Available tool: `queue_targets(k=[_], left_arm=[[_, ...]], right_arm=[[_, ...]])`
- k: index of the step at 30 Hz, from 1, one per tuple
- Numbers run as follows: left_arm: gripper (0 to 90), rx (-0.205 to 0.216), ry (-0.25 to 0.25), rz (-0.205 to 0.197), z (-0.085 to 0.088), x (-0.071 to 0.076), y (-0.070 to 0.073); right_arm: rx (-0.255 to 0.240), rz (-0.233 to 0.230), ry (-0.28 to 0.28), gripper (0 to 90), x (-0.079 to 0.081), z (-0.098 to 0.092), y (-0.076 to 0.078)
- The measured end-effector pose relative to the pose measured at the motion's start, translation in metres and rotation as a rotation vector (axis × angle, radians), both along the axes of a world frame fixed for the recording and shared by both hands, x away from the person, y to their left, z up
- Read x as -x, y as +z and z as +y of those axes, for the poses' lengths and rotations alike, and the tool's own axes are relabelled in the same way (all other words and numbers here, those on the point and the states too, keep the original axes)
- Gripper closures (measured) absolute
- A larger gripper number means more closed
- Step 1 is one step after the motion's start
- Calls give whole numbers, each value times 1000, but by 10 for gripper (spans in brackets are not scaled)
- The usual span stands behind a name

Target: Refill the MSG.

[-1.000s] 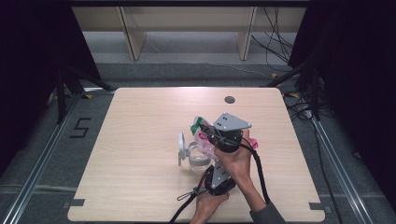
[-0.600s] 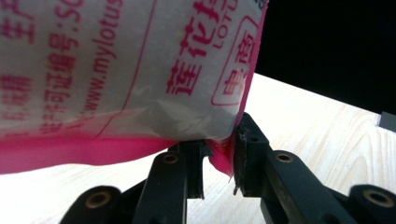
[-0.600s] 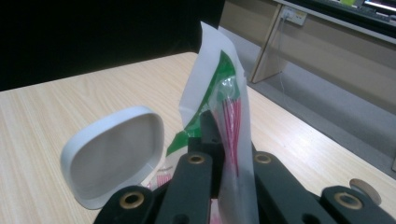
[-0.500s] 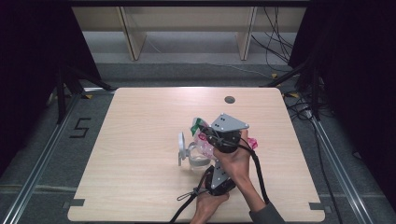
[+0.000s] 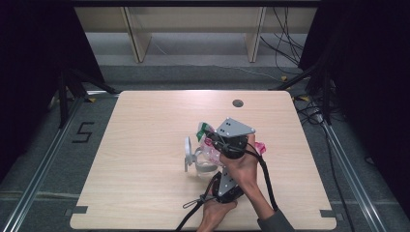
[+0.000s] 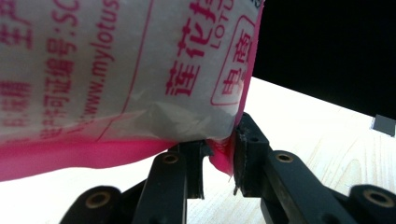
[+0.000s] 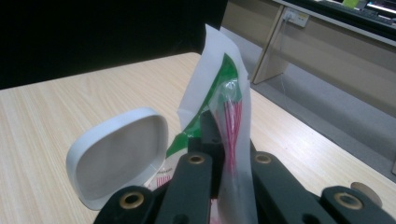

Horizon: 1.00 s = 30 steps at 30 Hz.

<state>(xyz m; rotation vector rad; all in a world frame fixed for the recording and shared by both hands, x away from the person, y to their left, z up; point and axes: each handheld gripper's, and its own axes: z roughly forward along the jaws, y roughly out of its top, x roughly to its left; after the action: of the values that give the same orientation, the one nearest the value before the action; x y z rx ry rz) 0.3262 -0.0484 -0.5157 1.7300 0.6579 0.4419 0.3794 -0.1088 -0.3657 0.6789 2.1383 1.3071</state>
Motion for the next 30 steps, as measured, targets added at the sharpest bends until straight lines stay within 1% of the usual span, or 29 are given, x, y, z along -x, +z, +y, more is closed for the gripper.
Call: queue_targets(k=[1, 2, 3, 4, 5, 6, 7, 8, 9, 11, 12, 14, 17, 18, 19, 20, 21, 24, 26, 27, 28, 30], left_arm=[[754, 3, 5, 2, 0, 0, 0], [754, 3, 7, 2, -1, 0, -1], [754, -1, -5, 1, -1, 0, -1], [754, -1, -5, 0, 0, 0, 0], [754, 2, -3, -2, 0, 0, 0], [754, 2, -4, -3, 0, 0, 0], [754, 5, -6, -2, 0, 0, 0], [754, 3, -6, 1, 0, 0, 0], [753, 2, -4, 2, 0, 0, 0], [754, 2, -4, 1, 0, 0, 0], [754, 3, -4, -1, 0, 0, 0], [754, 6, 0, -4, 0, 0, 1], [754, 8, -2, -1, 0, 0, 1], [754, 17, 15, 5, -2, 0, 0], [754, 19, 12, 7, -2, 0, 0], [754, 18, 11, 5, -2, 0, 0], [755, 9, 7, -1, 0, 1, 1], [755, 20, 7, -4, -2, 0, 2], [754, 20, 13, -1, -4, 1, 1], [754, 20, 12, -1, -4, 1, 1], [755, 20, 10, -3, -3, 0, 1], [756, 30, 11, -12, -3, -1, 2]], right_arm=[[2, 0, -1, 900, 0, 1, 0], [16, -10, 3, 900, 0, 1, 0], [16, -10, -6, 900, 0, 2, -1], [20, 7, 4, 900, 0, 2, -1], [13, 16, 7, 900, 1, 2, -1], [15, -22, 3, 900, 0, 2, 0], [16, -2, 5, 900, 2, 2, 1], [16, -3, 4, 900, 2, 3, 1], [26, -20, -3, 900, 1, 2, 0], [25, -17, -7, 900, 0, 2, -1], [21, -7, 1, 900, 1, 2, 0], [21, -22, 0, 900, 1, 1, 2], [19, -15, 5, 900, 1, 2, 1], [32, -24, 15, 900, 0, 3, 1], [45, -25, 11, 900, 0, 4, -1], [46, -21, 13, 900, 0, 4, -1], [35, -12, 13, 900, 0, 4, 0], [34, -24, 16, 900, 1, 3, 2], [62, -28, 11, 900, 0, 5, 0], [64, -25, 9, 900, 0, 6, -1], [54, -16, 6, 900, 0, 6, -1], [46, -36, 14, 900, 2, 6, 1]])
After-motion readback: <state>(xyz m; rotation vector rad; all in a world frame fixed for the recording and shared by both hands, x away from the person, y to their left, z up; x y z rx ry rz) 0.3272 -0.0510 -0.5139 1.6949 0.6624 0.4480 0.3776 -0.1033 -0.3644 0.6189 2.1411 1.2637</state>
